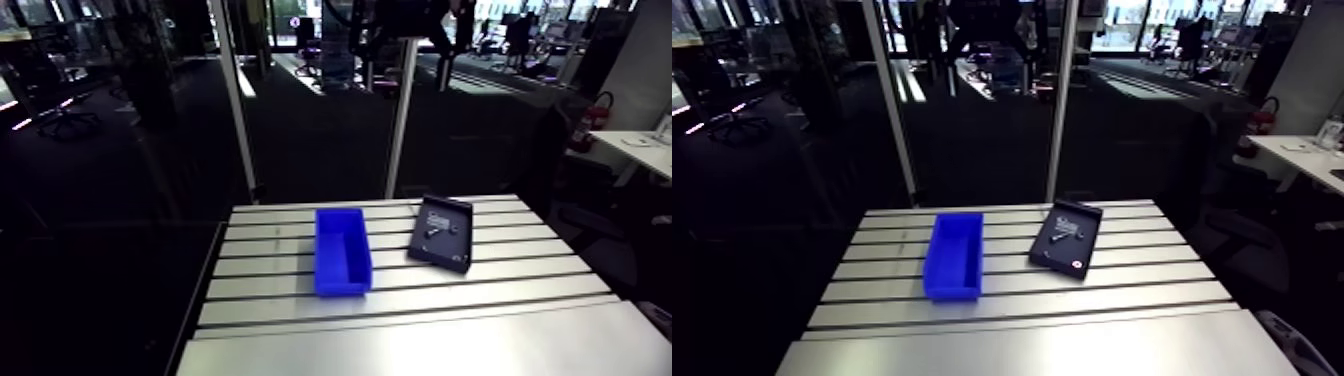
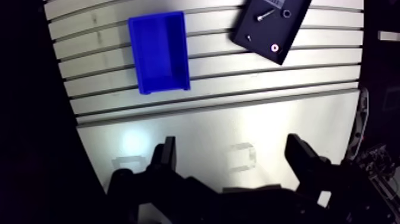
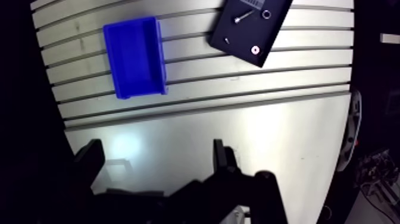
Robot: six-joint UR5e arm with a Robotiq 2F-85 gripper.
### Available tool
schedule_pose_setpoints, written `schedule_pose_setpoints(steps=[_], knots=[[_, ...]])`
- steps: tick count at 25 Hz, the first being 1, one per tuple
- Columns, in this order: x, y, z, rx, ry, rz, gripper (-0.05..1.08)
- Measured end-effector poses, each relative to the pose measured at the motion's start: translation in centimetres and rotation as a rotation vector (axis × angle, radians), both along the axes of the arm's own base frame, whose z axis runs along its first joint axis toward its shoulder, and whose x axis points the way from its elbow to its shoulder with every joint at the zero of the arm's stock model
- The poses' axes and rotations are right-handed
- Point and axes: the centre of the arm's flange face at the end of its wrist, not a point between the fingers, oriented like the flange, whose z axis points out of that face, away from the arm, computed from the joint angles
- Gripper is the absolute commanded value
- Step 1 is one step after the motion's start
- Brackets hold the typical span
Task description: Pick up the M10 bolt from the tray and put it into the blue bin.
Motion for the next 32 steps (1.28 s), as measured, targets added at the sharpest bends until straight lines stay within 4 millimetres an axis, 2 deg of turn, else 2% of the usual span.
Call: schedule_pose_setpoints(steps=[11,32], knots=[[0.5,0.0,0.8,0.005,0.021,-0.014,0.01],[0.0,0.7,-0.4,0.006,-0.004,-0.038,0.01]])
